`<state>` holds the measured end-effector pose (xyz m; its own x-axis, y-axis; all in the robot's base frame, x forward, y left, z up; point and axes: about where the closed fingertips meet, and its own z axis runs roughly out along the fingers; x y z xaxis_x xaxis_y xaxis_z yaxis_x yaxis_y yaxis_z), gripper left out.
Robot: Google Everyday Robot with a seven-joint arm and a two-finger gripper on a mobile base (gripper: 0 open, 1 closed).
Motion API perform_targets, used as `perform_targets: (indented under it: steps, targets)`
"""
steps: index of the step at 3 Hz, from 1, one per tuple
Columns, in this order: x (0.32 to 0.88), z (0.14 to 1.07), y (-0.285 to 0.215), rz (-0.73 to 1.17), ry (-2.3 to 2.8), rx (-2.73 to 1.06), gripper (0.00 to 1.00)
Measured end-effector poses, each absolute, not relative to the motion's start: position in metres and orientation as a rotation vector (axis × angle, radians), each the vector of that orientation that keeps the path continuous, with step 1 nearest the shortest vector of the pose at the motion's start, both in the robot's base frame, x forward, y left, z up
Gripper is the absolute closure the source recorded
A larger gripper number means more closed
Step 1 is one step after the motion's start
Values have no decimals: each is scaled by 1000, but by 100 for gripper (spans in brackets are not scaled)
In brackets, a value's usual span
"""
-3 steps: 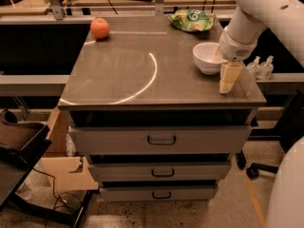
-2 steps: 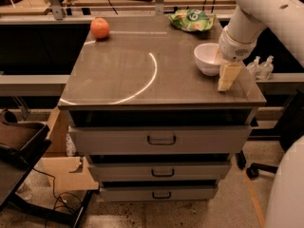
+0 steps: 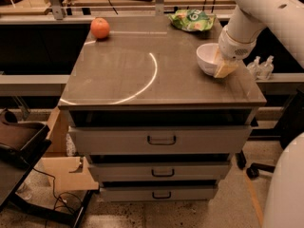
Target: Move white bowl near orange
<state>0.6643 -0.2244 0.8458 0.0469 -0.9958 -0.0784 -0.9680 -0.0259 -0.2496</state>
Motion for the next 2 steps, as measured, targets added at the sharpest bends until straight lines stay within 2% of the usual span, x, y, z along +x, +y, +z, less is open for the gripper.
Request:
perform_targets:
  steps: [2]
  targets:
    - [671, 854, -222, -213, 2001, -2115, 100]
